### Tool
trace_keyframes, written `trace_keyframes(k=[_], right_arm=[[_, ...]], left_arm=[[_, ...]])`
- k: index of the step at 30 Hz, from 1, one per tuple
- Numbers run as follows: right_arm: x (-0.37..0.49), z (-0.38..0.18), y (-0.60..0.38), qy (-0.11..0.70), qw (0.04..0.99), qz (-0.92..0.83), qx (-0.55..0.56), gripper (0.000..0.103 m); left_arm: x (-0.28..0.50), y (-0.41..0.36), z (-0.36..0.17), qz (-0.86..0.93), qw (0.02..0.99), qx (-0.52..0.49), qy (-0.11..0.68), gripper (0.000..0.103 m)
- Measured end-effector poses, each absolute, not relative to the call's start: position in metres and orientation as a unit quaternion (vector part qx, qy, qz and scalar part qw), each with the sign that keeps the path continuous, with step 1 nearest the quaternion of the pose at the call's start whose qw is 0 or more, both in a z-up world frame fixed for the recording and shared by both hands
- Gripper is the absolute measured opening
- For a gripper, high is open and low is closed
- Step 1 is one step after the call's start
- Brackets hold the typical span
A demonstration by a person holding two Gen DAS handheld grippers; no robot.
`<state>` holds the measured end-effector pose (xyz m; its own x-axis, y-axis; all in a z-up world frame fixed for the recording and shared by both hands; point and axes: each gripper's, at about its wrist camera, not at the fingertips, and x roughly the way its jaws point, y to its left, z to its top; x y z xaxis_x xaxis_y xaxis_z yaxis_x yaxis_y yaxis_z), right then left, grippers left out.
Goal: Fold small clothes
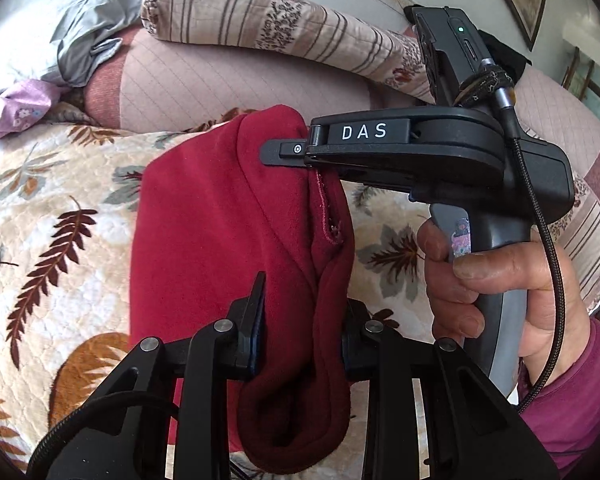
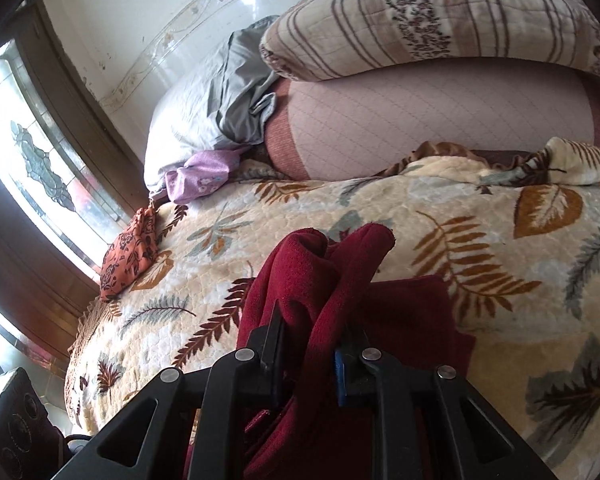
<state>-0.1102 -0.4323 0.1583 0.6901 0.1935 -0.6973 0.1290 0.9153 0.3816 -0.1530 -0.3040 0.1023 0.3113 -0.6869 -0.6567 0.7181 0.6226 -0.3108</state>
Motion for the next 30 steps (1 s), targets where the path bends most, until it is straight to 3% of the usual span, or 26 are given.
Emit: trace_keyframes(k=[13, 15, 18, 19, 20, 24, 28, 30], right_arm=[[-0.121, 0.067, -0.509, 0.443, 0.853, -0.060, 0.269, 0.017], [-0.123, 0.063, -0.515, 0.441, 0.848, -0.055, 0.291, 0.017], [-0.134, 0.075, -0.521, 0.430, 0.846, -0.056, 0.311, 0.038], [-0.141, 0.083, -0.522, 0.422, 0.850, -0.068, 0.307, 0.048], [-0.148, 0.091, -0.522, 0.412, 0.857, -0.074, 0.301, 0.052], [-0.176, 0.114, -0.509, 0.398, 0.871, -0.053, 0.284, 0.052], [-0.192, 0.117, -0.473, 0.405, 0.880, -0.029, 0.246, 0.052], [-0.197, 0.113, -0.451, 0.409, 0.887, -0.022, 0.212, 0.042]], left_arm=[[-0.151, -0.369, 0.043, -0.425, 0.783, 0.035, 0.453, 0.028], [-0.153, -0.362, 0.049, -0.441, 0.772, 0.036, 0.457, 0.038], [-0.157, -0.341, 0.061, -0.484, 0.743, 0.035, 0.461, 0.058], [-0.162, -0.333, 0.065, -0.490, 0.743, 0.044, 0.454, 0.059], [-0.167, -0.323, 0.069, -0.491, 0.749, 0.055, 0.442, 0.059], [-0.166, -0.293, 0.075, -0.453, 0.792, 0.086, 0.400, 0.059], [-0.142, -0.284, 0.057, -0.396, 0.812, 0.075, 0.422, 0.059], [-0.138, -0.282, 0.045, -0.381, 0.813, 0.073, 0.434, 0.059]])
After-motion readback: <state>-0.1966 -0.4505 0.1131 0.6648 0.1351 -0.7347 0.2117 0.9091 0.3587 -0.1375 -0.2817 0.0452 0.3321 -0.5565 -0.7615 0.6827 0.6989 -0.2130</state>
